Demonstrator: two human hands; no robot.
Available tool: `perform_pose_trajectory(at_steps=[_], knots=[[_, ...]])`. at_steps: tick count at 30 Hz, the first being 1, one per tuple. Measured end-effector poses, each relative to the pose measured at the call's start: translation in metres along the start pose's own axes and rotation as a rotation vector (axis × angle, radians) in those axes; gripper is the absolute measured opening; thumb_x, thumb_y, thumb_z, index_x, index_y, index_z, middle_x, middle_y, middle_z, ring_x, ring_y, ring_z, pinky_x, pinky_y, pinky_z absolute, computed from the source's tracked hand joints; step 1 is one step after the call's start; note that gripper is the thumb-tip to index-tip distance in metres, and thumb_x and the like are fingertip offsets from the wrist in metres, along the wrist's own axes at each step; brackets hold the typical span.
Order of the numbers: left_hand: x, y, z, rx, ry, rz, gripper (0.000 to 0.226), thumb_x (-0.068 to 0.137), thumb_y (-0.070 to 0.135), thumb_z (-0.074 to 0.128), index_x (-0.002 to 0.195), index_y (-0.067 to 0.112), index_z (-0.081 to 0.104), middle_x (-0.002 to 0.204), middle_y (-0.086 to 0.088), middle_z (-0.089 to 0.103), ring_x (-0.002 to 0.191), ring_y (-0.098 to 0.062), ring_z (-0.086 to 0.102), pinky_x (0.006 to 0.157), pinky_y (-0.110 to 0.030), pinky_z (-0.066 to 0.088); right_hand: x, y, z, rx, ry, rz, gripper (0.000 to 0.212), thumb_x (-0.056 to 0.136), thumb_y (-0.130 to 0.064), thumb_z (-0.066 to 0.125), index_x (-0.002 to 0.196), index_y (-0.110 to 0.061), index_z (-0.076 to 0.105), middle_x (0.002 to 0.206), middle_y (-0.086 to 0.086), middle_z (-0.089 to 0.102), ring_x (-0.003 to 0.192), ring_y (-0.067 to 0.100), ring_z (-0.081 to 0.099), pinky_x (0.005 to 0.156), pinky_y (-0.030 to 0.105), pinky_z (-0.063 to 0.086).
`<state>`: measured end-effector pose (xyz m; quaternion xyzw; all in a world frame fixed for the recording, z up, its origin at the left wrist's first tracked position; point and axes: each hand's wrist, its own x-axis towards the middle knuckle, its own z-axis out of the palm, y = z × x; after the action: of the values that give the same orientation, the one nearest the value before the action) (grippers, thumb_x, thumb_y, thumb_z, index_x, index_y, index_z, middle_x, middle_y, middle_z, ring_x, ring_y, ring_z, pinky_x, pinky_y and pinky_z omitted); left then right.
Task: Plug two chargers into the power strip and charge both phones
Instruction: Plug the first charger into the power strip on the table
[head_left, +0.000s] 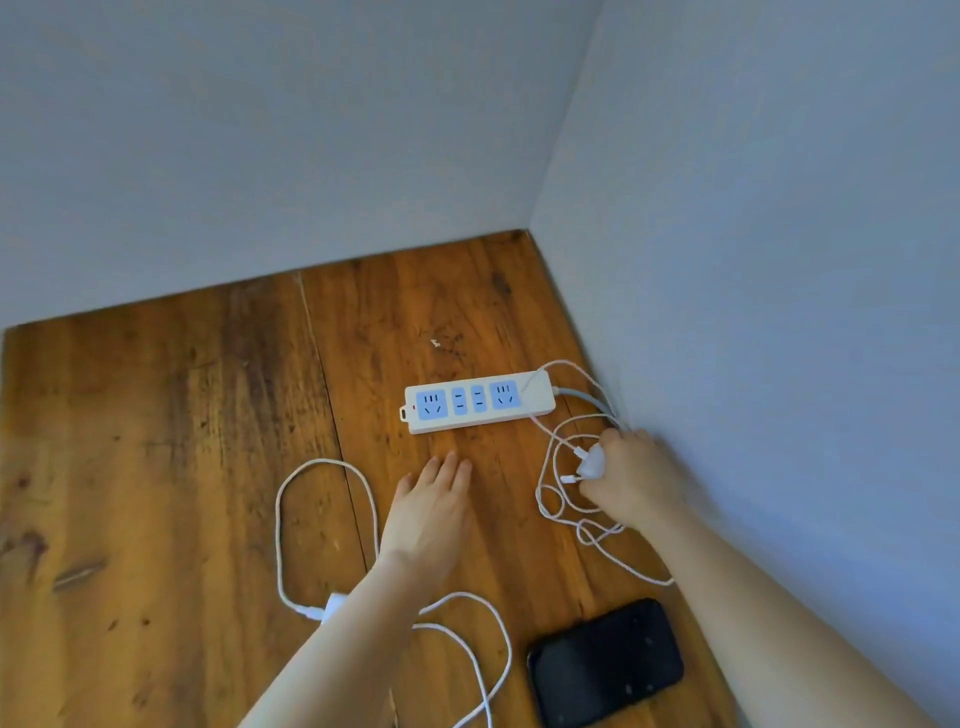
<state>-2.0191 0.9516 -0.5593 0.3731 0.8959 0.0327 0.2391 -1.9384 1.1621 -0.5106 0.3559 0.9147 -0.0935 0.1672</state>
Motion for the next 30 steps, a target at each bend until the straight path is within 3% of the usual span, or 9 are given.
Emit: perform_pose_trajectory(at_steps=[3,6,8,11,13,20,24,28,30], knots=[[0.004,-0.005,-0.003,0.052,0.061,0.036,0.061,0.098,0.034,0.038,0.150,0.019,0.010,0.160,-0.005,0.008,0.146,-0.025,0.005,0.116,-0.044,0.013,0.006,-0.011,-0.012,0.506,0.152,0.147,0.034,0.068,-0.037,0.075,0.089,-0.021,0.054,0.080,-0.003,0.061,0.067,0.009,0.054,0.049,0.022,0.034],[0.010,-0.007,-0.007,0.099,0.185,0.090,0.070,0.097,0.028,0.039,0.149,0.015,-0.006,0.159,-0.007,-0.010,0.144,-0.025,-0.016,0.113,-0.043,-0.007,0.016,-0.029,-0.023,1.005,0.096,0.286,0.030,0.076,-0.032,0.070,0.101,-0.020,0.060,0.087,-0.004,0.065,0.074,0.005,0.059,0.052,0.020,0.038],[0.017,-0.005,-0.014,0.100,0.231,0.114,0.074,0.096,0.028,0.039,0.145,0.014,-0.015,0.156,-0.006,-0.017,0.138,-0.023,-0.027,0.110,-0.042,-0.014,0.020,-0.039,-0.024,1.153,-0.003,0.260,0.028,0.079,-0.030,0.067,0.106,-0.024,0.061,0.087,-0.011,0.065,0.080,0.004,0.059,0.056,0.019,0.040],[0.026,-0.001,-0.023,0.084,0.213,0.104,0.076,0.097,0.033,0.037,0.141,0.017,-0.023,0.153,-0.004,-0.022,0.135,-0.022,-0.031,0.110,-0.041,-0.017,0.019,-0.047,-0.018,1.135,-0.093,0.177,0.027,0.080,-0.028,0.066,0.105,-0.031,0.057,0.086,-0.021,0.060,0.081,0.001,0.058,0.054,0.011,0.041],[0.029,0.004,-0.028,-0.018,0.215,0.082,0.074,0.097,0.031,0.038,0.147,0.019,-0.015,0.158,-0.001,-0.011,0.139,-0.019,-0.024,0.110,-0.037,-0.014,0.016,-0.044,-0.012,1.092,-0.100,0.165,0.030,0.080,-0.028,0.068,0.106,-0.033,0.053,0.091,-0.017,0.060,0.080,0.001,0.058,0.050,0.009,0.042],[0.023,0.042,-0.023,-0.473,0.190,0.071,0.082,0.086,0.013,0.051,0.150,0.031,0.003,0.158,0.008,0.017,0.145,-0.012,0.004,0.112,-0.030,0.011,0.003,-0.015,-0.014,0.941,-0.364,0.132,0.055,0.070,-0.031,0.078,0.116,-0.029,0.048,0.110,-0.004,0.059,0.095,0.014,0.061,0.075,0.025,0.053],[0.029,0.048,-0.014,-0.315,0.088,0.165,0.077,0.087,0.013,0.056,0.148,0.034,0.014,0.159,0.009,0.014,0.145,-0.019,0.000,0.115,-0.042,0.010,-0.008,0.000,-0.033,1.002,-0.486,0.016,0.037,0.072,-0.033,0.077,0.106,-0.031,0.061,0.106,0.001,0.064,0.093,0.016,0.063,0.061,0.017,0.051],[0.021,0.046,0.008,-0.049,-0.091,0.251,0.061,0.094,0.023,0.051,0.147,0.033,0.022,0.160,0.007,0.007,0.145,-0.025,-0.011,0.114,-0.047,-0.002,-0.016,0.016,-0.040,1.153,-0.545,0.076,0.035,0.069,-0.028,0.080,0.101,-0.026,0.064,0.103,0.008,0.066,0.089,0.023,0.063,0.057,0.023,0.048],[0.015,0.049,0.012,-0.047,-0.058,0.245,0.056,0.094,0.023,0.050,0.145,0.031,0.027,0.157,0.004,0.020,0.145,-0.026,0.000,0.115,-0.045,0.002,-0.019,0.023,-0.039,1.276,-0.591,0.149,0.038,0.066,-0.019,0.082,0.098,-0.023,0.062,0.099,0.010,0.064,0.088,0.024,0.062,0.051,0.021,0.045]])
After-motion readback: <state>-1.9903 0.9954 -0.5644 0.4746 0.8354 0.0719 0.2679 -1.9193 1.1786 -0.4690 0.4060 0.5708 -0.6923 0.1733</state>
